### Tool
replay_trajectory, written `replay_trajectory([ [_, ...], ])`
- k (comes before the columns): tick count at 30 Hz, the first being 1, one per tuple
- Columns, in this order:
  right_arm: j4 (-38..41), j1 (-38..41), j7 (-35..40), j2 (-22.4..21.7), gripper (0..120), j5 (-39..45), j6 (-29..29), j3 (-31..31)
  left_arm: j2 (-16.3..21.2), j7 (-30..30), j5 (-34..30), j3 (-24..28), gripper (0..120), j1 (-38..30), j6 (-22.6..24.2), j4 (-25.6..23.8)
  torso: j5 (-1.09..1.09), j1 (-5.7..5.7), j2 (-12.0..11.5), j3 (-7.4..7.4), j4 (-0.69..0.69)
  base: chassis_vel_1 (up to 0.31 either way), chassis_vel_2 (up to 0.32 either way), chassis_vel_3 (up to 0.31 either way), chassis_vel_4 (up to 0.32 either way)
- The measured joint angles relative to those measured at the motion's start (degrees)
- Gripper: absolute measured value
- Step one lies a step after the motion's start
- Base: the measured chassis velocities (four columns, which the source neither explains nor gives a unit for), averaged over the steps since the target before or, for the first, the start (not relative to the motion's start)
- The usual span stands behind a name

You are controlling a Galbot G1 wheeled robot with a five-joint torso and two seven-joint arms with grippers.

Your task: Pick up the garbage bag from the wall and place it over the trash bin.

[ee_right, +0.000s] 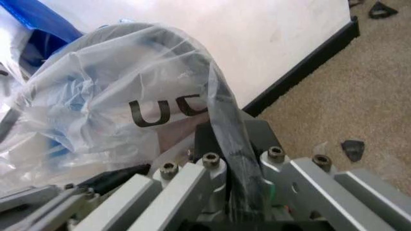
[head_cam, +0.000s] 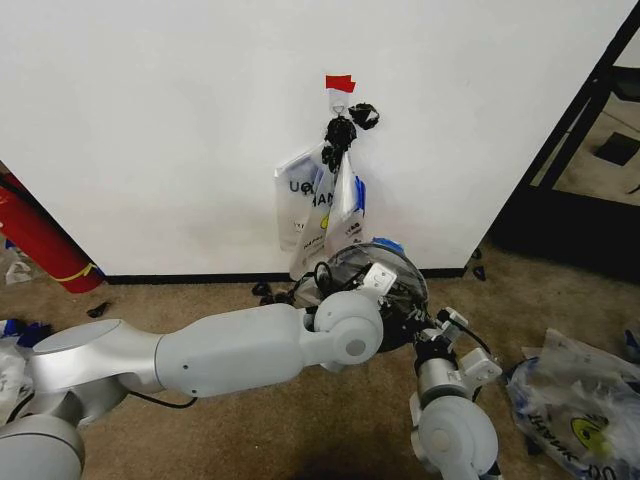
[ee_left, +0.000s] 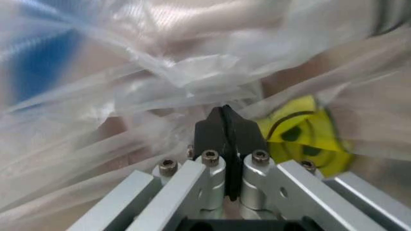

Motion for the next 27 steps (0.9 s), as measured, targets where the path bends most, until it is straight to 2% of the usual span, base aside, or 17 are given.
replay_trajectory([
  [12, 0.3, 0.27, 0.09, -0.12, 0, 0.13, 0.01, -0.8, 0.95, 0.24, 1.43, 0.48, 0, 0.86, 0.27, 2.38, 0.0, 0.0, 0.0, 0.0, 0.01, 0.0, 0.0, 0.0, 0.0],
  [27, 1.09, -0.15, 0.11, -0.17, 0, 0.14, -0.04, -1.42, -0.05, 2.38, 3.38, 0.61, 0, 1.22, 0.08, 6.48, -0.01, 0.0, 0.0, 0.0, 0.0, 0.0, 0.0, 0.0, 0.0],
])
